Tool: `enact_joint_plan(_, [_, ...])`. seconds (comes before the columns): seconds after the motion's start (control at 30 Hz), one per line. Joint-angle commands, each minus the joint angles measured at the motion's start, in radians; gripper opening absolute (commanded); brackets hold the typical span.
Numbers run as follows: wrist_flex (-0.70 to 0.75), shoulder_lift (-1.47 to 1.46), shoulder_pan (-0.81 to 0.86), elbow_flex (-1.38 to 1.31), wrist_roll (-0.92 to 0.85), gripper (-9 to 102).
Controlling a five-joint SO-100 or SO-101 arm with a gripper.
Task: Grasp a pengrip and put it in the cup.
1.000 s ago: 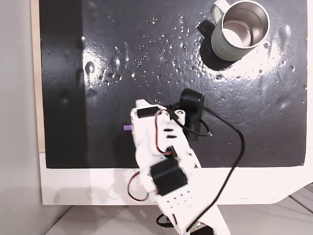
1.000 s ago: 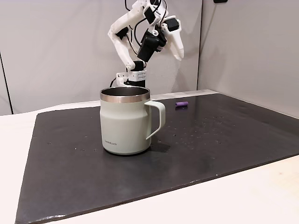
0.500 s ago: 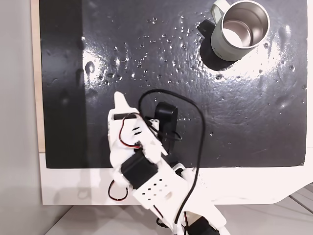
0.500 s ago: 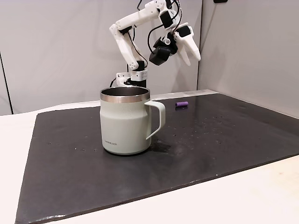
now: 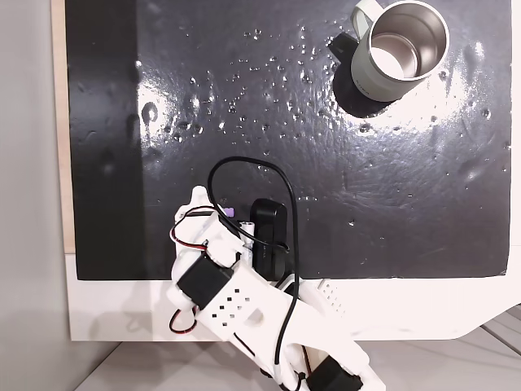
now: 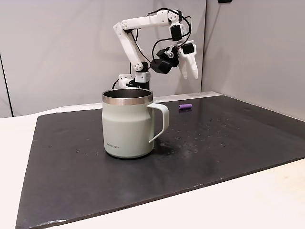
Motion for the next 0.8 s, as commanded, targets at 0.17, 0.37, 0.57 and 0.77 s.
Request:
enact_joint_plan(0.17, [0.02, -0.117, 0.0, -0.023, 0.021, 29])
enact_joint_plan(0.37, [0.025, -0.186, 0.014, -0.032, 0.023, 31])
enact_joint_plan(0.57, [0.009, -0.304, 0.041, -0.083, 0.011, 30])
enact_joint_plan(0.77, [-0.072, -0.347, 0.026, -0.04, -0.023, 30])
